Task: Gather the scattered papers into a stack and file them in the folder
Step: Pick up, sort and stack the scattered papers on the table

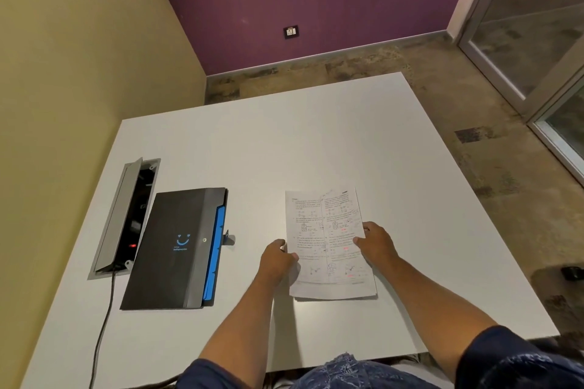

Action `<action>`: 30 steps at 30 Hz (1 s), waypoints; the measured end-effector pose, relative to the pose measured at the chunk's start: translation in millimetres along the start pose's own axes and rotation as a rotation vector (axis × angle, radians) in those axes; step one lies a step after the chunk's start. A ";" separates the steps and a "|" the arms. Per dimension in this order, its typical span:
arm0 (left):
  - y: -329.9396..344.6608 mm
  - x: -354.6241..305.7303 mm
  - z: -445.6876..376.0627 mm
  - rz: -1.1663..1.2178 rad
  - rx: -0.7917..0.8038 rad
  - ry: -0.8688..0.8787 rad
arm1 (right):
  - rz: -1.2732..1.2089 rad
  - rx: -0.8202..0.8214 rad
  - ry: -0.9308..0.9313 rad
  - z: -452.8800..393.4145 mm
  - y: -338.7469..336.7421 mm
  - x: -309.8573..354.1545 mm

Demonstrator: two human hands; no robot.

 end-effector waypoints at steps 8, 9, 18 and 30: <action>11.0 7.0 1.8 -0.229 -0.043 0.070 | 0.287 0.011 0.004 4.7 -2.9 -21.5; 11.3 7.0 2.9 -0.244 -0.037 0.074 | 0.322 0.022 0.001 5.3 -2.6 -21.1; 14.0 9.1 3.8 -0.306 -0.050 0.055 | 0.542 0.087 -0.066 5.4 5.5 -22.8; -24.7 -4.9 14.0 -0.415 -0.302 0.256 | 0.401 0.013 -0.279 3.1 28.3 41.2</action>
Point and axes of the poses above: each hand's wrist, its own z-axis away from the middle knuckle, its own y-axis out of the palm, x = y × z, the point moved 2 cm from there along -z, towards the middle knuckle, and after that the axes turned 9 degrees about -y, right-handed, at the moved point
